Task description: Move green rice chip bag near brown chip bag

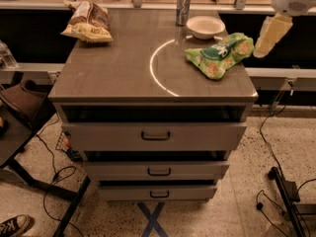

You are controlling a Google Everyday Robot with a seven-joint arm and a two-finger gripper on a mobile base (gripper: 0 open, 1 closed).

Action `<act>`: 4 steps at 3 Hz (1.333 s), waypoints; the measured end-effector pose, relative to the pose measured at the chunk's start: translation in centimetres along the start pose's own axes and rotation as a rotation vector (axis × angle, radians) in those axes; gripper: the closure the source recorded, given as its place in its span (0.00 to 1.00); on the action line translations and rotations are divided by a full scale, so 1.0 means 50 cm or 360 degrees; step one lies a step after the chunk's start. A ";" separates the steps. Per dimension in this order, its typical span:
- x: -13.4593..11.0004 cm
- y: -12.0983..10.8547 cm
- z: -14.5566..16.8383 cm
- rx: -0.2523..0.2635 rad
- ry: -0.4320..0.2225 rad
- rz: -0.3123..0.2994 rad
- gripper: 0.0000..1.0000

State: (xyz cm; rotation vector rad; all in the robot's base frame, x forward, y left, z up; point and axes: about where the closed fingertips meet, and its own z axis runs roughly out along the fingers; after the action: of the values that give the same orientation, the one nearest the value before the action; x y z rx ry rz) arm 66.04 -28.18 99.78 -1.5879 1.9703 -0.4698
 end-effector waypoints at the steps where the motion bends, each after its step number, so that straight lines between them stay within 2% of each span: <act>1: 0.022 -0.032 0.034 0.0022 0.0041 -0.0140 0.00; 2: 0.022 -0.035 0.037 0.0024 0.0040 -0.0166 0.00; 3: 0.014 -0.032 0.059 0.0022 -0.0008 -0.0193 0.00; 4: 0.012 -0.040 0.103 0.0029 -0.0081 -0.0284 0.00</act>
Offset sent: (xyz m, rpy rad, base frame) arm 0.0187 -0.0116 -0.0054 -0.0664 -0.0119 0.0443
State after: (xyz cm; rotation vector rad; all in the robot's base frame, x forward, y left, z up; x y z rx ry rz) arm 70.72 -28.83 96.80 -1.7552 1.7907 -0.5105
